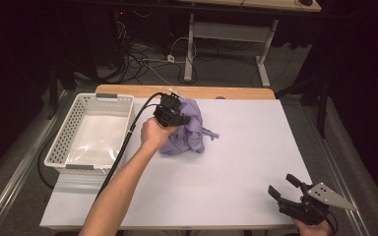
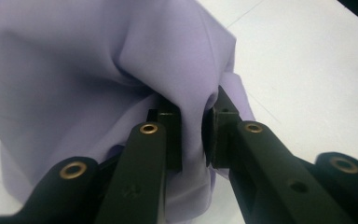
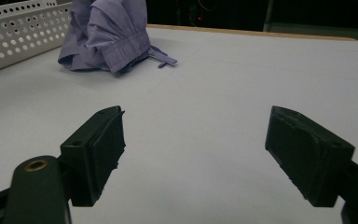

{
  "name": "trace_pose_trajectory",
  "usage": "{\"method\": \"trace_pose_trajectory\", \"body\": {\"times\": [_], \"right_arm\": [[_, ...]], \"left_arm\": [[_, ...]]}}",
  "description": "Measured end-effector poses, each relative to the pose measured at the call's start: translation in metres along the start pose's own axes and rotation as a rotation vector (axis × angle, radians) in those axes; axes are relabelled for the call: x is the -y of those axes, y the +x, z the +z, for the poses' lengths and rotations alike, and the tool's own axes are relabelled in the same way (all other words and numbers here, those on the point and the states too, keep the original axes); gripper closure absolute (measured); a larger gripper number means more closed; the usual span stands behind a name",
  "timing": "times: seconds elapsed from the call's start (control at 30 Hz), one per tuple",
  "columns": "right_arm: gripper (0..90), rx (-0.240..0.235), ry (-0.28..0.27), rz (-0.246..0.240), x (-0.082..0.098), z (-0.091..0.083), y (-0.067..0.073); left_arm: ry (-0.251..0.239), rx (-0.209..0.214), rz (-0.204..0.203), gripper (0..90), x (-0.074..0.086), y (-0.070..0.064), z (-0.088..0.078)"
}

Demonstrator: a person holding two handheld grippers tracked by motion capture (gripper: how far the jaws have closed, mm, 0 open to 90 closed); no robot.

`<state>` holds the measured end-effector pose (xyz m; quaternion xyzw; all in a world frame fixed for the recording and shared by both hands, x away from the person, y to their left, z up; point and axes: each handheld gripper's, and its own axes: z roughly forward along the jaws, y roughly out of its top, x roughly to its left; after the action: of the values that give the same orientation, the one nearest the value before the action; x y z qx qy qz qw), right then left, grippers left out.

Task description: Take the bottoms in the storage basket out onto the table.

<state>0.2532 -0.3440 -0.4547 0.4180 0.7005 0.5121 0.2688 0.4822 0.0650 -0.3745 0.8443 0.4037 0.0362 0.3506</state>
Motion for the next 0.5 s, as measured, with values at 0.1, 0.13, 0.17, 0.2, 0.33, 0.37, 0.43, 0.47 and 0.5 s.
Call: {"method": "trace_pose_trajectory", "body": {"times": [0.1, 0.13, 0.17, 0.2, 0.33, 0.37, 0.43, 0.47, 0.5], "right_arm": [[20.6, -0.001, -0.001, 0.004, 0.000, 0.000, 0.000], [20.6, -0.001, -0.001, 0.002, 0.000, 0.000, 0.000], [20.6, -0.001, -0.001, 0.002, 0.000, 0.000, 0.000], [20.6, -0.002, -0.001, 0.003, 0.000, 0.000, 0.000], [20.6, -0.003, -0.002, 0.001, 0.000, 0.000, 0.000], [20.6, -0.003, -0.002, 0.001, 0.000, 0.000, 0.000], [20.6, -0.004, -0.001, 0.004, 0.000, -0.001, 0.000], [20.6, -0.004, -0.002, 0.004, 0.000, -0.001, 0.000], [20.6, -0.004, -0.001, 0.003, 0.000, 0.000, 0.000]], "left_arm": [[0.011, -0.004, -0.013, 77.5, 0.002, 0.002, 0.007], [0.015, -0.002, -0.015, 77.5, 0.003, 0.003, 0.009], [0.013, -0.003, -0.024, 77.5, 0.003, 0.004, 0.011], [0.017, -0.004, -0.025, 77.5, 0.004, 0.005, 0.013], [0.026, -0.002, -0.032, 77.4, 0.005, 0.006, 0.018], [0.026, -0.002, -0.032, 77.2, 0.005, 0.006, 0.019], [0.023, -0.011, -0.028, 73.6, 0.005, 0.005, 0.019], [0.024, -0.015, -0.023, 68.8, 0.005, 0.005, 0.018], [0.020, -0.021, -0.018, 68.0, 0.005, 0.004, 0.017]]}}
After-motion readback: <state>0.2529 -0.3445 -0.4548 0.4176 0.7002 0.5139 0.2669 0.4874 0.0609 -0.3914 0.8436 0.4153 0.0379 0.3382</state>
